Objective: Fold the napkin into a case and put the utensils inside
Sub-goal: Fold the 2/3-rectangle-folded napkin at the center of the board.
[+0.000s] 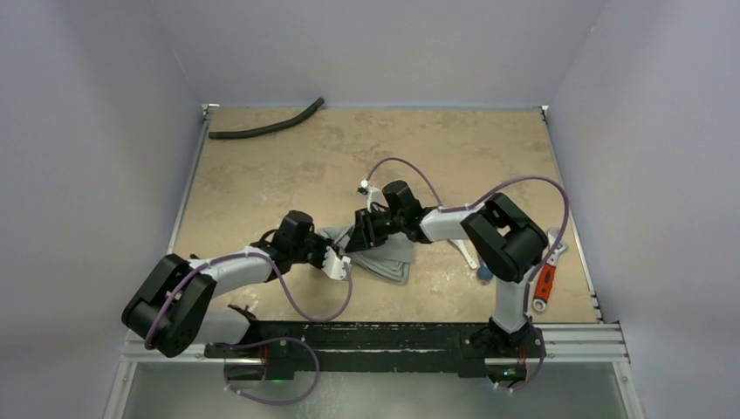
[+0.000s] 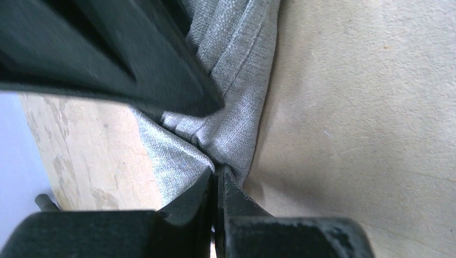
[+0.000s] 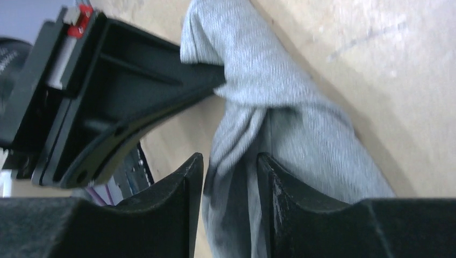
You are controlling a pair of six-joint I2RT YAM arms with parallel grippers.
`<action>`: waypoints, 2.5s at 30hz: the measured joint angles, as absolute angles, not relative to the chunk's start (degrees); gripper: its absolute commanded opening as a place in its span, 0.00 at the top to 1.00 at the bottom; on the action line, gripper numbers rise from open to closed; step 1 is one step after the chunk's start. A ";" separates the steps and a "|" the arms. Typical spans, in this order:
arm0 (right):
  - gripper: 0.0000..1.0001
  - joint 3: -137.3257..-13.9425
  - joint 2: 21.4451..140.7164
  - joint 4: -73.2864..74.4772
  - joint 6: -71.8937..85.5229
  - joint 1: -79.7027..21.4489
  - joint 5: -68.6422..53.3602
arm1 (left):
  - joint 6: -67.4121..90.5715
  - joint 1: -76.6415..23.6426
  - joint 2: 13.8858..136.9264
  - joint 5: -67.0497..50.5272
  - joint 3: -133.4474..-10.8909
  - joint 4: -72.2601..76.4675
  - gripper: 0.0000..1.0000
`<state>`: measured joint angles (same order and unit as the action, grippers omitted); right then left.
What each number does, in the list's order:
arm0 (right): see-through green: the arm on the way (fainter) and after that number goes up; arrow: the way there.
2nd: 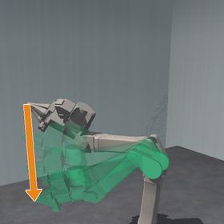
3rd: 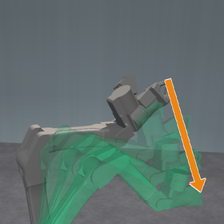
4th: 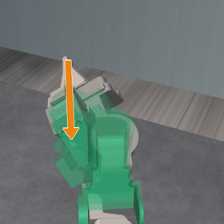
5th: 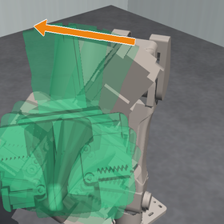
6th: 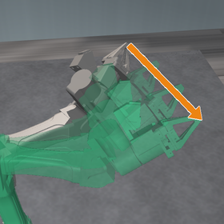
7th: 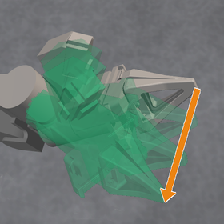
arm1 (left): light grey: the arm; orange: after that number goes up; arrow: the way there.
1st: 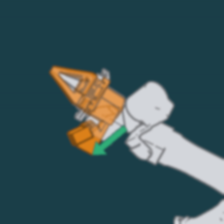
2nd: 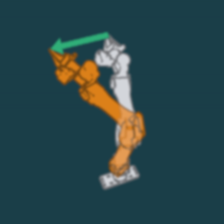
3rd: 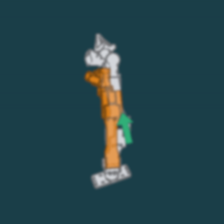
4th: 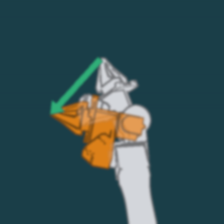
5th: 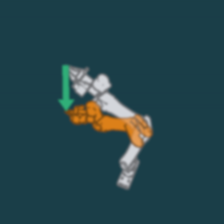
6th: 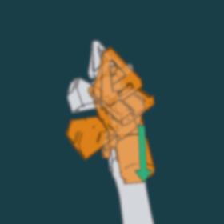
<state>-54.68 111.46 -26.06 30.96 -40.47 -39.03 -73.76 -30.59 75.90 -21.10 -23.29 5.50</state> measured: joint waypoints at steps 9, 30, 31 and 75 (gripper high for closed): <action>0.64 -48.23 98.65 -15.09 24.58 -34.87 -36.91 | -80.66 -30.89 75.88 -21.21 -24.38 0.91 1.00; 0.02 -36.60 82.26 -20.49 4.75 -47.83 -20.58 | -80.62 -31.31 72.95 -18.02 -25.91 -8.51 1.00; 0.03 -36.60 83.07 -20.71 3.57 -48.60 -20.05 | -80.27 -31.31 72.47 -17.63 -25.87 -9.21 1.00; 0.95 -46.81 97.82 -18.33 -17.67 -60.71 -7.44 | -82.81 -20.25 56.66 -11.94 -18.63 -20.49 0.97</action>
